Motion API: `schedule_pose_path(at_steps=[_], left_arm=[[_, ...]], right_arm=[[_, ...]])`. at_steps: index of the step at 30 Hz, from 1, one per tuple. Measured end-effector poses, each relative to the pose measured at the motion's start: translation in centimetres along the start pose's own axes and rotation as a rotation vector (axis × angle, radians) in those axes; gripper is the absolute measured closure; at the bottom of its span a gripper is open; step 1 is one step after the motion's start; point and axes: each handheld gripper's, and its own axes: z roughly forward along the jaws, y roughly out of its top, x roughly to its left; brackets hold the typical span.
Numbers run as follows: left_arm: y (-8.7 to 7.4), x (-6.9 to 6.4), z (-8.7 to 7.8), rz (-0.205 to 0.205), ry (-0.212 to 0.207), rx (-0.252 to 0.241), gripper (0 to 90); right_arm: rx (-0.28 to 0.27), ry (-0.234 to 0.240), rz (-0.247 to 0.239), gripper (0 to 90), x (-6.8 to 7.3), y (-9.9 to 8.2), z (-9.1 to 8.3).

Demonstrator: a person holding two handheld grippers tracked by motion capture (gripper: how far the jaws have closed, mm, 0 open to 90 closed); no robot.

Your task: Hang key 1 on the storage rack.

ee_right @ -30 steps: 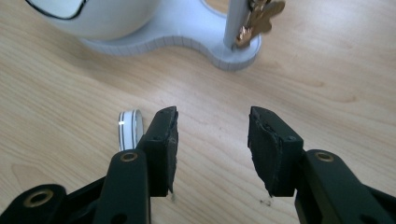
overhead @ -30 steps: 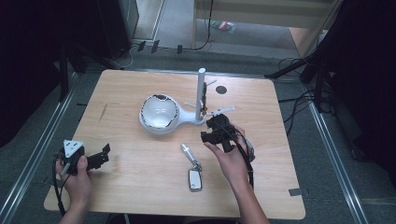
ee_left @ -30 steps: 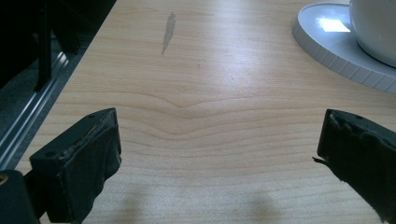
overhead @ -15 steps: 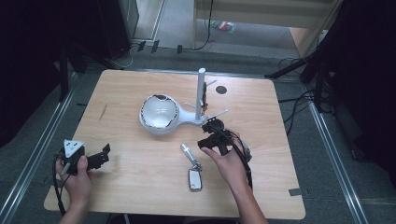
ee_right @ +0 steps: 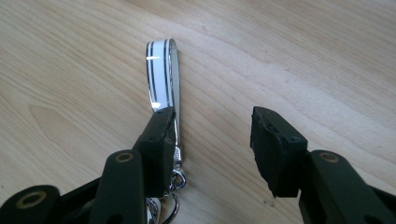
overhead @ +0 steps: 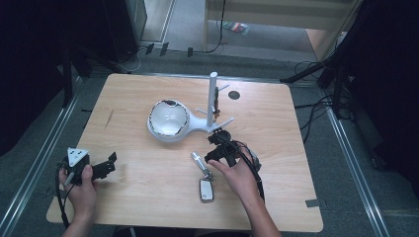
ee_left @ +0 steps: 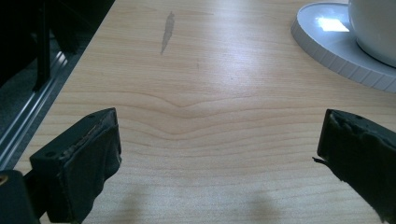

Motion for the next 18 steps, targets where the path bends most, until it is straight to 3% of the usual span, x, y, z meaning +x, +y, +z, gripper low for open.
schedule_pose_path(at_steps=[10,18], left_arm=[[0.0,0.0,0.0,-0.004,-0.003,-0.001,0.0],[0.0,0.0,0.0,-0.005,-0.003,-0.001,0.0]], right_arm=[[0.048,-0.009,-0.028,49.5,1.0,-0.1,0.9],[0.057,-0.015,-0.049,48.7,1.7,-0.1,1.2]])
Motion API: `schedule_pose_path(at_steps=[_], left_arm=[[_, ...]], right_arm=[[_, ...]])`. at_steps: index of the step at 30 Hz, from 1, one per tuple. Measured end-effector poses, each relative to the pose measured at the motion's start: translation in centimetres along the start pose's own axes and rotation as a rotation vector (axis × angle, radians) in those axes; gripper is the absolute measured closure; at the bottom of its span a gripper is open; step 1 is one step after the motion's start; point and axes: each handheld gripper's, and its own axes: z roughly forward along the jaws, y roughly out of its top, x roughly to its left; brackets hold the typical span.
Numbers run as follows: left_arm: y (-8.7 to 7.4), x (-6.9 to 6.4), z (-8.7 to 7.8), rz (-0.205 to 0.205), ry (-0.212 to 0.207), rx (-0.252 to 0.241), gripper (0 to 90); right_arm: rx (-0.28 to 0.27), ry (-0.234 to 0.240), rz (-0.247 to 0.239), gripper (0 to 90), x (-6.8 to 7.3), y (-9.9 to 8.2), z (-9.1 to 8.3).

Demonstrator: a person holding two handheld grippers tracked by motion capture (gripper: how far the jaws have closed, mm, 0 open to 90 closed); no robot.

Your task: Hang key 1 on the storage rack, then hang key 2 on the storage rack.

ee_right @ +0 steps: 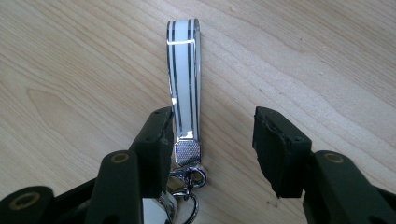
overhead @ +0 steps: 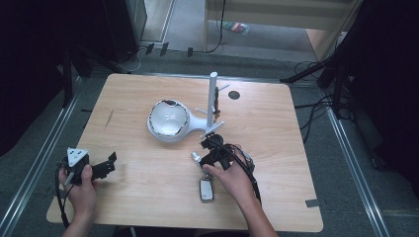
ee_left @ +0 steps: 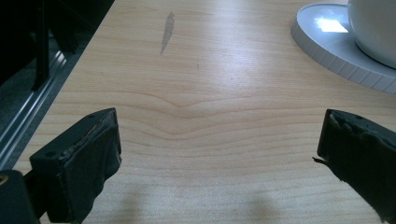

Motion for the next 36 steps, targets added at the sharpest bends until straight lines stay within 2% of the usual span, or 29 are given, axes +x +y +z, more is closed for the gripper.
schedule_pose_path(at_steps=[3,9,23,30,36], left_arm=[[0.0,0.0,0.0,0.000,-0.001,0.001,0.0],[0.0,0.0,0.0,0.000,0.002,-0.001,0.0],[0.0,-0.2,0.1,0.005,0.010,0.003,0.0],[0.0,-0.1,0.0,0.001,0.004,0.003,0.0],[0.0,-0.1,0.0,0.000,0.003,0.007,0.0]], right_arm=[[-0.001,-0.004,-0.003,49.0,0.1,0.0,0.1],[-0.020,-0.024,-0.025,57.0,0.8,-0.1,-0.1],[-0.008,-0.042,-0.082,68.4,2.2,-0.2,0.6],[0.003,-0.064,-0.062,63.4,2.2,-0.3,0.8],[0.043,-0.060,-0.062,61.4,2.2,-0.5,1.1]])
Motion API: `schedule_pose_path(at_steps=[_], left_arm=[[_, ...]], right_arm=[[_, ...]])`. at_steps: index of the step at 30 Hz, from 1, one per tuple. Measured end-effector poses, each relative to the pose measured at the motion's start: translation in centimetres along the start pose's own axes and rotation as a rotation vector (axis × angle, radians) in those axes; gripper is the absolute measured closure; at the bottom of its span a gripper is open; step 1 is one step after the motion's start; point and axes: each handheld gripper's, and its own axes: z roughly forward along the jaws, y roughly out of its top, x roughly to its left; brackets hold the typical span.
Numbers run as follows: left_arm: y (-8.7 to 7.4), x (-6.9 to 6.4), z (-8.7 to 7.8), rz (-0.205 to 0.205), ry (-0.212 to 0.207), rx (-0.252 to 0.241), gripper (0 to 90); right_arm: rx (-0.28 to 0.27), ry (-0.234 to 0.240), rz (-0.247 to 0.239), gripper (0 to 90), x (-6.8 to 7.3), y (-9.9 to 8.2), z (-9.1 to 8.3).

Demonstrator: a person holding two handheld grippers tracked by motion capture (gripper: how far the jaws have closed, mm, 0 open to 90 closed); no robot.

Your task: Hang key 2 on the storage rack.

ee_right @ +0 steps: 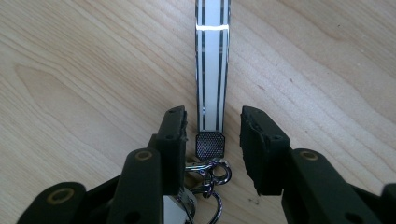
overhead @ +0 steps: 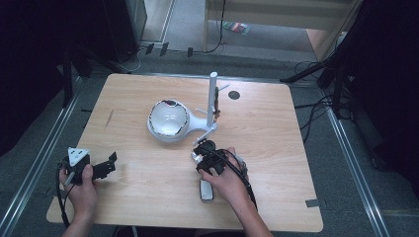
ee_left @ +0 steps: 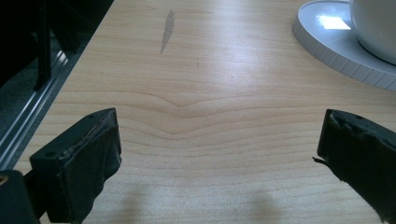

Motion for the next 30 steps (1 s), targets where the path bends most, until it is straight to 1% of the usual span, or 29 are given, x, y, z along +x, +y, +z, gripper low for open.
schedule_pose_path(at_steps=[3,4,6,7,8,9,10,15,16,21,22,23,25,28,30], left_arm=[[0.0,0.0,0.0,-0.005,-0.002,-0.003,0.0],[0.0,0.0,0.0,-0.005,-0.002,-0.004,0.0],[0.0,0.0,0.0,-0.005,-0.002,-0.002,0.0],[0.0,0.0,0.0,-0.005,-0.002,-0.002,0.0],[0.0,0.0,0.0,-0.005,-0.003,-0.001,0.0],[0.0,0.0,0.0,-0.005,-0.002,-0.001,0.0],[0.0,0.0,0.0,-0.003,-0.001,-0.001,0.0],[0.0,0.0,0.0,-0.001,-0.002,0.000,0.0],[0.0,0.0,0.0,0.000,-0.001,0.001,0.0],[0.0,-0.1,0.0,0.002,0.000,-0.002,0.0],[0.0,-0.1,0.0,0.002,0.001,-0.003,0.0],[0.0,-0.1,0.0,0.002,0.000,-0.003,0.0],[0.0,-0.1,0.0,0.003,0.000,-0.003,0.0],[0.0,-0.1,0.0,0.001,-0.001,-0.003,0.0],[0.0,0.0,0.0,0.001,-0.003,0.000,0.0]], right_arm=[[0.018,-0.017,0.003,57.6,0.1,0.0,0.3],[0.018,-0.023,0.000,57.4,0.1,-0.1,0.4],[0.030,-0.021,-0.003,57.0,0.2,-0.1,0.6],[0.038,-0.022,-0.008,57.0,0.2,-0.2,0.7],[0.055,-0.025,0.001,57.2,0.3,-0.3,0.8],[0.063,-0.024,-0.006,57.3,0.3,-0.3,0.9],[0.060,-0.025,-0.017,57.2,0.3,-0.3,1.0],[0.057,-0.049,-0.034,58.5,0.6,-0.5,1.0],[0.058,-0.055,-0.036,59.4,0.7,-0.6,0.9],[0.053,-0.055,-0.016,73.3,0.5,-0.9,0.8],[0.046,-0.049,-0.015,74.8,0.4,-0.9,0.8],[0.045,-0.049,-0.012,75.1,0.3,-0.9,0.8],[0.037,-0.047,-0.028,75.6,0.4,-1.0,0.8],[0.035,-0.041,-0.039,75.7,0.3,-1.0,0.7],[0.034,-0.034,-0.037,75.7,0.2,-1.1,0.7]])
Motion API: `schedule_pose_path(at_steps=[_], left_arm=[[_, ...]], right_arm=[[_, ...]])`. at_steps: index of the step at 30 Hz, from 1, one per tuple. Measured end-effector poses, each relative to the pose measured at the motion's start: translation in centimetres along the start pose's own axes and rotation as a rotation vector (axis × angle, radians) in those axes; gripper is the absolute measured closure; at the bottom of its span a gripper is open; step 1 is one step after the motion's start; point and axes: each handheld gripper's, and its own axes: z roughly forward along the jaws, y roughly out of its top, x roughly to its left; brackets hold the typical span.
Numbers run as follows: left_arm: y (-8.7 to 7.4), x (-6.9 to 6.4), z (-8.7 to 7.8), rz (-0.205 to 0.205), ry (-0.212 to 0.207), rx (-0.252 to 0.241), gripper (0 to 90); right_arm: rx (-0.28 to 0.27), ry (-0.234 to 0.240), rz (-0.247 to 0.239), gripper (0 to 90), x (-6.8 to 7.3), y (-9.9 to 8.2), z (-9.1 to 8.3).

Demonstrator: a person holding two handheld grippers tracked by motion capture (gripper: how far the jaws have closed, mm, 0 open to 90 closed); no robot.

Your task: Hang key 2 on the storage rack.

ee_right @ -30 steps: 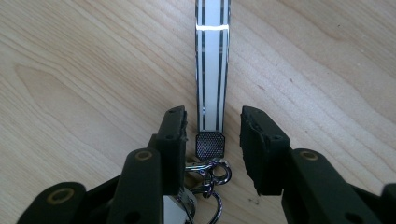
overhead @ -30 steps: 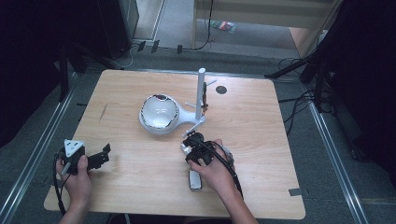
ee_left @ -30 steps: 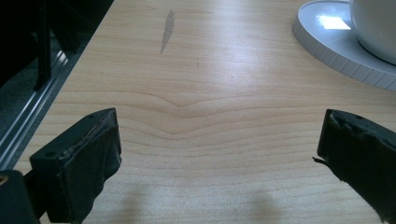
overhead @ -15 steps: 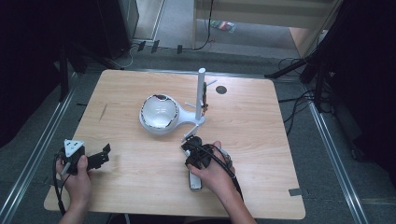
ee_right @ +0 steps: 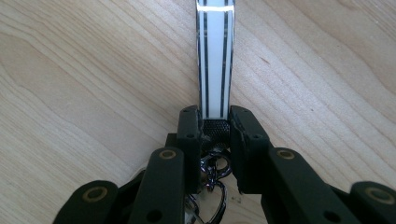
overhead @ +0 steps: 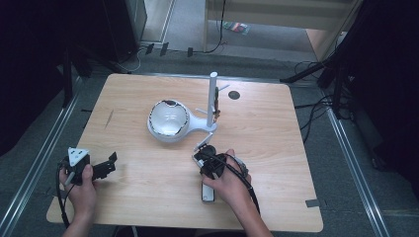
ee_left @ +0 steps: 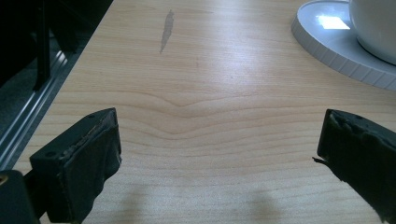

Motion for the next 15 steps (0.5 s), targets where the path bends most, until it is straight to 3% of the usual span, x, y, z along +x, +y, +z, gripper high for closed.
schedule_pose_path(at_steps=[4,15], left_arm=[[0.0,0.0,0.0,-0.001,0.000,0.000,0.0],[0.0,0.0,0.0,-0.003,0.001,-0.001,0.0]], right_arm=[[-0.021,0.007,0.010,75.8,-0.3,-0.1,-0.3],[-0.205,0.038,0.037,75.8,-1.6,-0.7,-3.6]])
